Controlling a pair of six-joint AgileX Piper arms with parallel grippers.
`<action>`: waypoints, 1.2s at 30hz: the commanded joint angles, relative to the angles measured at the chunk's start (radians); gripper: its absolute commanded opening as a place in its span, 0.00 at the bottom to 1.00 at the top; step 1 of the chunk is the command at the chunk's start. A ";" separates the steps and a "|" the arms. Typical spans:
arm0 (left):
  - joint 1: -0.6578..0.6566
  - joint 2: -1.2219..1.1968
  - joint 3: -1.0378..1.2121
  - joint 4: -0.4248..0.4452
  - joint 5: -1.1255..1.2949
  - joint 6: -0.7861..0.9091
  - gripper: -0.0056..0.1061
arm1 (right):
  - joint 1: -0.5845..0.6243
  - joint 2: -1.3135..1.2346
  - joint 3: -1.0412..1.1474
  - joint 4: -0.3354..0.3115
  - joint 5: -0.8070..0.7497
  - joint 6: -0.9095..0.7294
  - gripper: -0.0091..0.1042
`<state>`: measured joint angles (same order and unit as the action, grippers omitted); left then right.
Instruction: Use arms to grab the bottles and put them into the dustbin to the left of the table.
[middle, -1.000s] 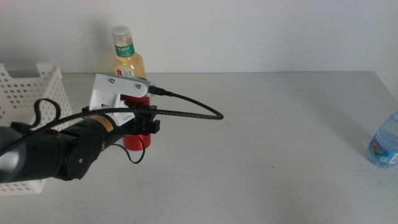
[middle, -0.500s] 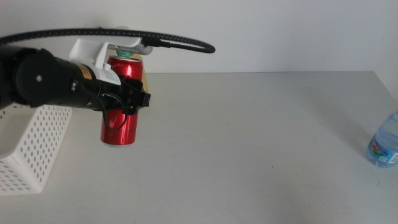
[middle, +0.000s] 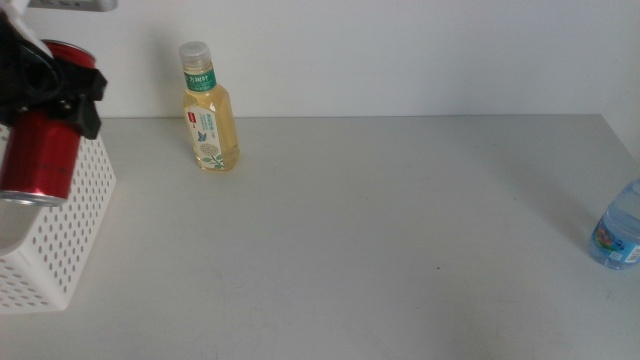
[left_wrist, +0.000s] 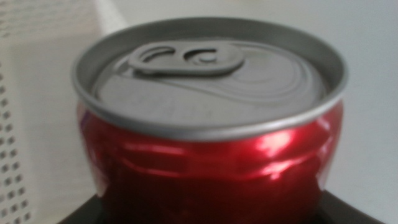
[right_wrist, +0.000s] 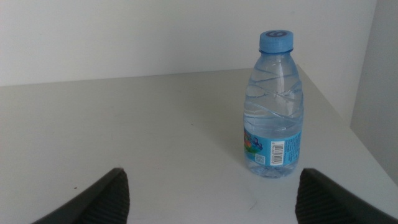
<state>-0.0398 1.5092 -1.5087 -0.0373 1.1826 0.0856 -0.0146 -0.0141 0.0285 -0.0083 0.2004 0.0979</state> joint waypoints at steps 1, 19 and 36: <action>0.071 0.006 -0.106 -0.007 0.056 0.042 0.04 | -0.006 -0.021 -0.010 -0.013 -0.080 -0.004 0.91; 0.321 0.272 -0.232 -0.003 0.087 0.182 0.04 | -0.006 -0.021 -0.010 -0.013 -0.080 -0.004 0.91; 0.320 0.484 -0.232 0.088 0.037 0.182 0.09 | -0.006 -0.021 -0.010 -0.013 -0.080 -0.004 0.91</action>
<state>0.2791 2.0479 -1.7052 0.0440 1.2247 0.2701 -0.0146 -0.0141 0.0285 -0.0083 0.2004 0.0979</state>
